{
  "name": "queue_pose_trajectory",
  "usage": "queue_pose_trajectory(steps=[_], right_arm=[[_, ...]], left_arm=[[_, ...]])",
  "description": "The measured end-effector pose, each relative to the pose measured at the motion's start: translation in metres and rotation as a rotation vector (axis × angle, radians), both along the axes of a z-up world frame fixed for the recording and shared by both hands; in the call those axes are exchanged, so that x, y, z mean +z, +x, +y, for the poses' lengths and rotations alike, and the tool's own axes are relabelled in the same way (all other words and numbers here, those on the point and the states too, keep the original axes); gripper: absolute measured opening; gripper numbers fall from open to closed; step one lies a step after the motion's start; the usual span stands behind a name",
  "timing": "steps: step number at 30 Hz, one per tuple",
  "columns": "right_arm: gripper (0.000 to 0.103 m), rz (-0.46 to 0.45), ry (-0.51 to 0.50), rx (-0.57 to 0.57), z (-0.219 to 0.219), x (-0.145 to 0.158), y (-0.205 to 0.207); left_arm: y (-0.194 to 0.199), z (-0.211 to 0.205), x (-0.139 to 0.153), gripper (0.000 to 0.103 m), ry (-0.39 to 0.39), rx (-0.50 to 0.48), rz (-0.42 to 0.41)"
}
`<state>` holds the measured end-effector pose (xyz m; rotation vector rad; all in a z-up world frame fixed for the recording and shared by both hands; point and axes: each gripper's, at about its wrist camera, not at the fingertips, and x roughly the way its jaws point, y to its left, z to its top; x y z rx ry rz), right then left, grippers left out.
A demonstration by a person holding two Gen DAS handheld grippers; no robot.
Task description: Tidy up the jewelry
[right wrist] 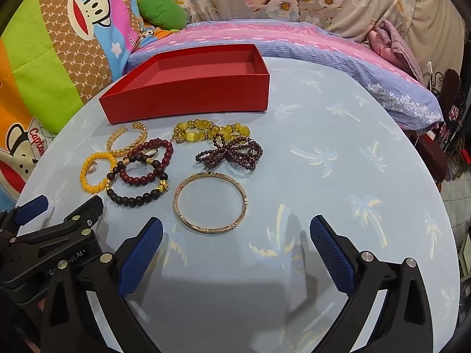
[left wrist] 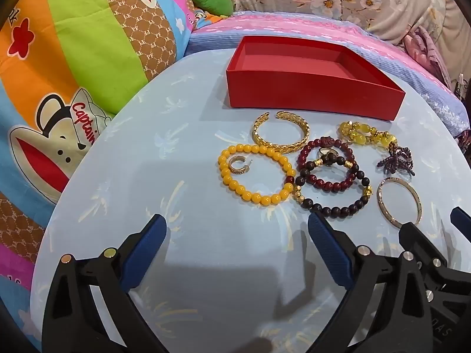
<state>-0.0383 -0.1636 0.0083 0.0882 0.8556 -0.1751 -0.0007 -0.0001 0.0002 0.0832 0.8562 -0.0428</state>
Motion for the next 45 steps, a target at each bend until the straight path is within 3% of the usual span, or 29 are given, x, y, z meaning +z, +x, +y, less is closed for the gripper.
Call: queue_pose_trajectory(steps=[45], right_arm=[[0.097, -0.013, 0.001, -0.007, -0.0015, 0.0020, -0.0033]], left_arm=[[-0.0032, -0.0014, 0.0049, 0.092, -0.001, -0.001, -0.013]])
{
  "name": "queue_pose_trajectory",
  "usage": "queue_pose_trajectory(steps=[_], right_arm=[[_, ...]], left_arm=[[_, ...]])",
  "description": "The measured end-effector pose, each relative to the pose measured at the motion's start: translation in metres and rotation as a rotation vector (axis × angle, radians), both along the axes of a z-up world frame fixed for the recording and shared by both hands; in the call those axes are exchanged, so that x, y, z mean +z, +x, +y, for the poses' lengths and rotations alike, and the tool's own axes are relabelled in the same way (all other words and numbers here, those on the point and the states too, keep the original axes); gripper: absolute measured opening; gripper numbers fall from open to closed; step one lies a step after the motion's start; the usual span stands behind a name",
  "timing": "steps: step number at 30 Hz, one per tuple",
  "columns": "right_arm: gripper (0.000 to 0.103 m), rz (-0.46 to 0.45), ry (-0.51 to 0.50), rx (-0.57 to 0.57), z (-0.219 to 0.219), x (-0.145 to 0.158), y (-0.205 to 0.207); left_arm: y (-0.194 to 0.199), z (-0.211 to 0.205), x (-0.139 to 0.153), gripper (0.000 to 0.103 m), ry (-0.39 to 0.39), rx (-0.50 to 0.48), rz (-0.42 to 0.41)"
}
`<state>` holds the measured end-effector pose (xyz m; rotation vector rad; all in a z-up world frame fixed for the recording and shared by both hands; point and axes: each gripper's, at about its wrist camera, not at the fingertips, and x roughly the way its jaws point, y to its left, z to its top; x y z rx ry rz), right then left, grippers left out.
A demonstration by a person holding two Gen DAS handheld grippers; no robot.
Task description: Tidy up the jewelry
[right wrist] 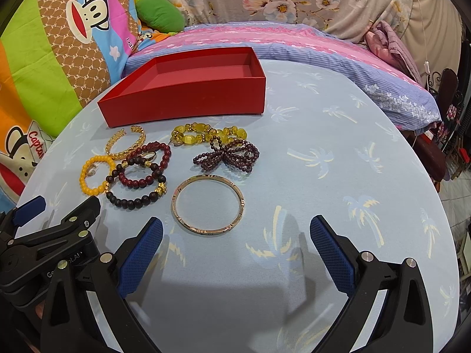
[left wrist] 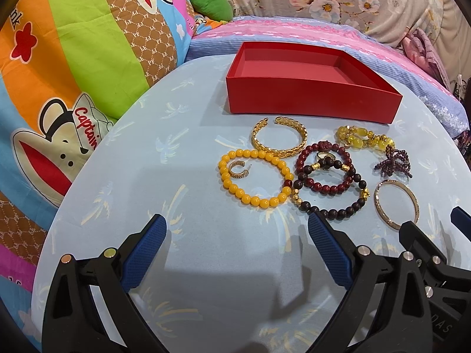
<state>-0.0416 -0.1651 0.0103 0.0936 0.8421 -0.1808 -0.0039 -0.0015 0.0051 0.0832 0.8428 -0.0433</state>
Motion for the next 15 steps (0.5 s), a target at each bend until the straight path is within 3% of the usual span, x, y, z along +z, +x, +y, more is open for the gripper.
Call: queue_pose_trajectory(steps=[15], right_arm=[[0.097, 0.000, 0.000, 0.001, -0.0005, 0.0002, -0.0001]], left_arm=[[0.0001, -0.0002, 0.0012, 0.092, 0.004, 0.000, -0.003]])
